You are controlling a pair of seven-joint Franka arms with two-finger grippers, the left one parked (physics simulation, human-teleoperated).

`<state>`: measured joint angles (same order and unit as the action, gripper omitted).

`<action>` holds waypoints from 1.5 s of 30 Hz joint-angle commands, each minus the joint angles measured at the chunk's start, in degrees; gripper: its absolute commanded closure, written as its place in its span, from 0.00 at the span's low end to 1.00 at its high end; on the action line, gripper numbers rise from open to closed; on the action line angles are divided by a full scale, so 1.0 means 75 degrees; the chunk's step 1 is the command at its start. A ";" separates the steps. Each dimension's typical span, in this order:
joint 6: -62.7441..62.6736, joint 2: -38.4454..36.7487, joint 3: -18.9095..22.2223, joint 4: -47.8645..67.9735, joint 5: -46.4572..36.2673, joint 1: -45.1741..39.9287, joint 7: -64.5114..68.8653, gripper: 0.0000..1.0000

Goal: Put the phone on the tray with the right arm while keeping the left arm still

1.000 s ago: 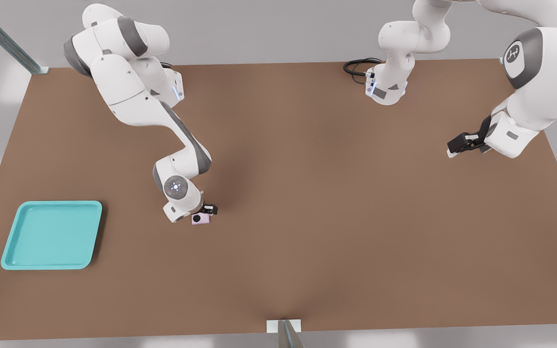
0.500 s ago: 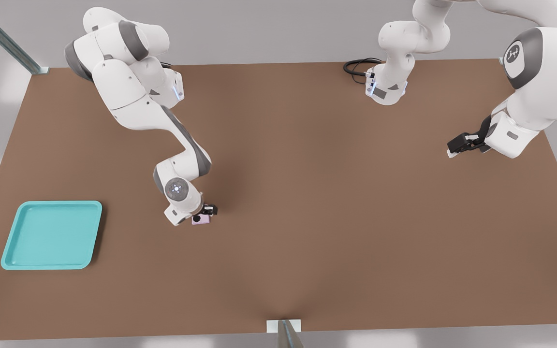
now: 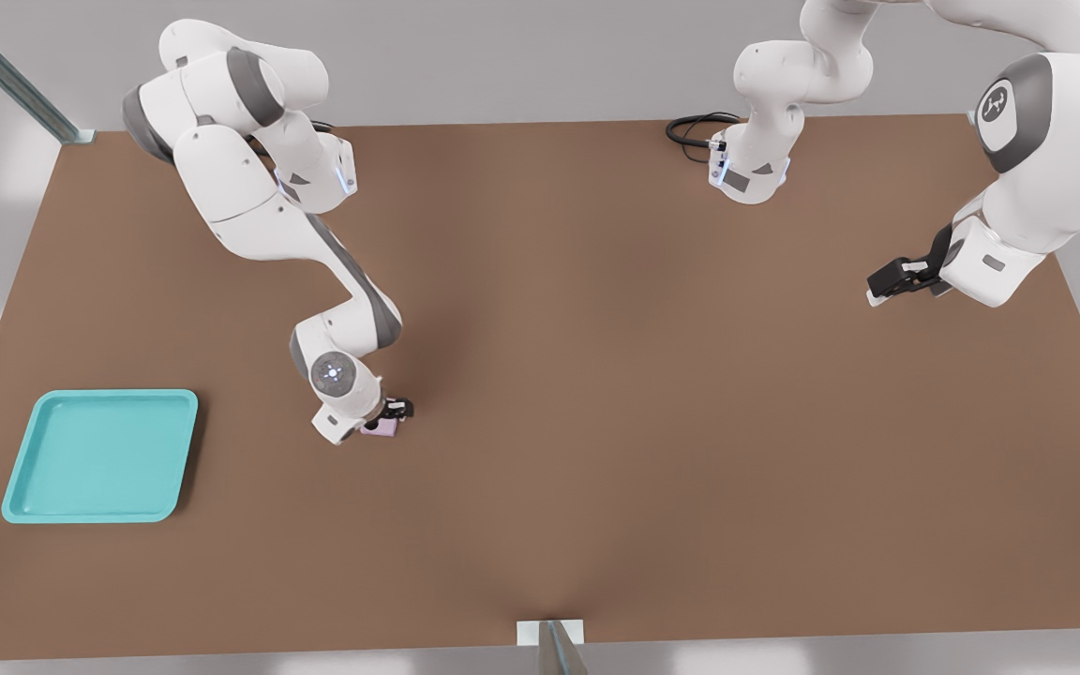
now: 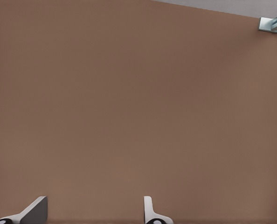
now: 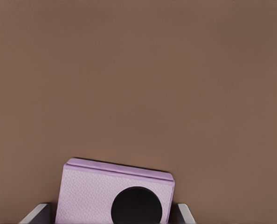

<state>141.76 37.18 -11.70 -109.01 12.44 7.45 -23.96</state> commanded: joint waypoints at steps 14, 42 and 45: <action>-0.0362 -0.0726 -0.0034 -0.0126 -0.0007 -0.0208 0.0839 0.26; -0.6538 -0.4032 0.1653 0.3448 -0.1226 -0.0712 0.3265 0.00; -0.6222 -0.4102 0.1677 0.3296 -0.1214 -0.0677 0.3254 0.00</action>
<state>108.10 6.54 0.64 -84.49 4.71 4.37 7.36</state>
